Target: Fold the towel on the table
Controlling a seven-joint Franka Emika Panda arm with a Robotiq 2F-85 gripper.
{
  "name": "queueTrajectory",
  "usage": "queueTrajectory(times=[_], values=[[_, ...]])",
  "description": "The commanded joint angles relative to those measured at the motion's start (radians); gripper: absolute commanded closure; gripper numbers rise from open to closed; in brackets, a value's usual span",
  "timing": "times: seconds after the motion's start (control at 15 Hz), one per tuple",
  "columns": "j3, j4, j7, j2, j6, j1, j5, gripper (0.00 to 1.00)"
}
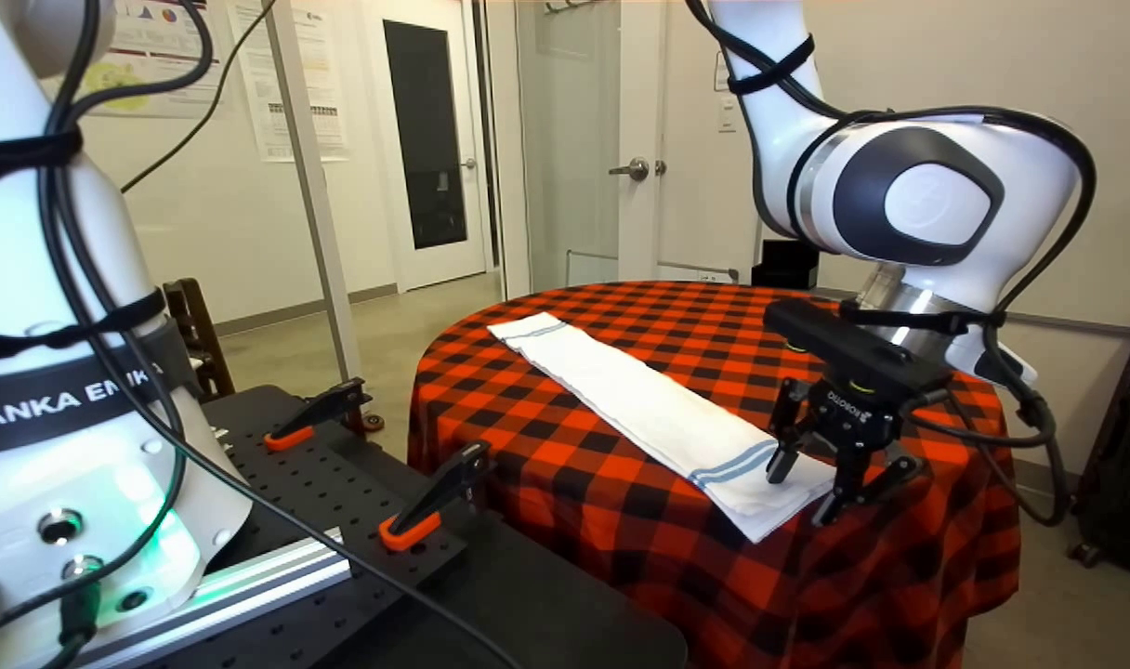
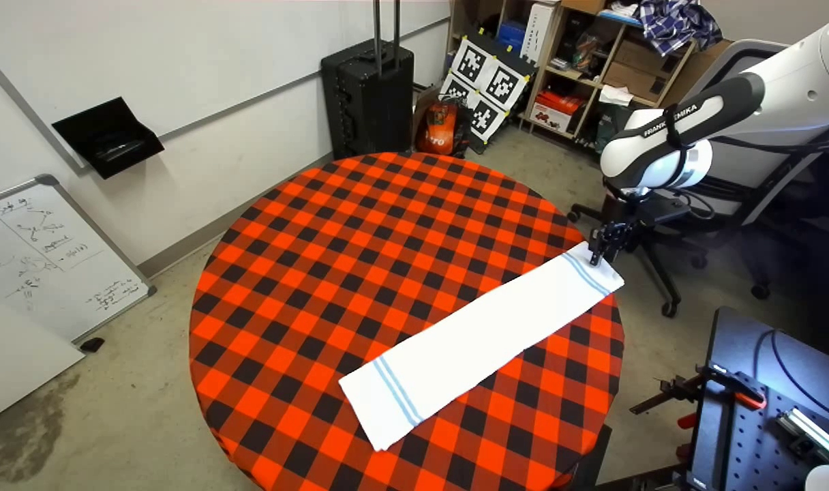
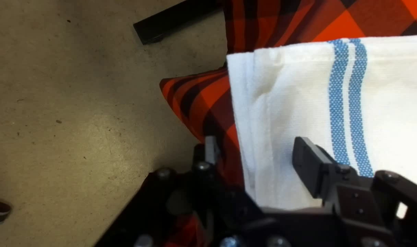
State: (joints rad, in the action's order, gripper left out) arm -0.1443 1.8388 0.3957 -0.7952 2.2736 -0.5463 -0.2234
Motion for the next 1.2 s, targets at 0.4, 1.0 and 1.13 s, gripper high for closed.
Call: queueTrajectory(times=[0.4,1.0,1.13], values=[[0.021,-0.017,0.066,0.009,-0.03,-0.027,0.016,1.0],[0.007,-0.032,0.027,0.035,-0.041,-0.035,0.004,0.99],[0.006,-0.046,0.013,0.036,-0.048,-0.046,-0.005,0.99]])
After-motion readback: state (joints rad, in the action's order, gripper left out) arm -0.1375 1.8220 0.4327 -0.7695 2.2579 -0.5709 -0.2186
